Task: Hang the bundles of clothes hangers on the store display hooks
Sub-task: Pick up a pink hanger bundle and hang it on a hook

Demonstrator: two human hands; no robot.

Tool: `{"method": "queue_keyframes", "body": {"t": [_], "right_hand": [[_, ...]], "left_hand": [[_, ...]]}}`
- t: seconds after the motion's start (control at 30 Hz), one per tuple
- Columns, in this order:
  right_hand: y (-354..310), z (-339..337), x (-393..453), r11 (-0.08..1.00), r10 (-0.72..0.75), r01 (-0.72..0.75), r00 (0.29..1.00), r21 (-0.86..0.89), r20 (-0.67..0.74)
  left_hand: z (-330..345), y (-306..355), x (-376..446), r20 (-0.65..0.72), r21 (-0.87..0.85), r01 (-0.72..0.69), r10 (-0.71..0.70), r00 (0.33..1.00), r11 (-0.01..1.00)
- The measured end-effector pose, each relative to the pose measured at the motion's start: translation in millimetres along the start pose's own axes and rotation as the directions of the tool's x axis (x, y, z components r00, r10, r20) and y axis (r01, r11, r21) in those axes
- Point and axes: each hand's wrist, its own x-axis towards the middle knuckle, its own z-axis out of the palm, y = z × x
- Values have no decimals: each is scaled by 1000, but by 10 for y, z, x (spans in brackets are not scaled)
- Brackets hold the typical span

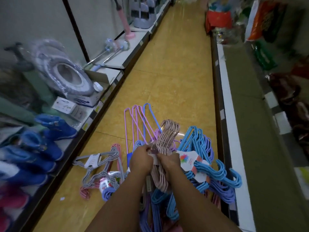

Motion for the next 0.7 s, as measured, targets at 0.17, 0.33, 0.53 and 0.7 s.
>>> {"method": "queue_keyframes", "body": {"t": [0.17,0.33,0.53,0.7], "right_hand": [[-390,-317,-607,993,-40,44,998,-105,40],[-1019,-608,-1321,978,-98,120,986,-171,133],[-2232,-825,-2428,897,-109,279,891,-342,441],[-3120,-635,-3395,767,-83,467,752,-440,654]], "left_hand": [[-651,389,-356,22,98,30,-33,999,995],[-1277,886,-757,38,165,78,-86,996,983],[-2387,1518,-1205,-121,275,113,-83,989,955],[-3537,1684,-1516,-246,197,174,-123,961,965]]}}
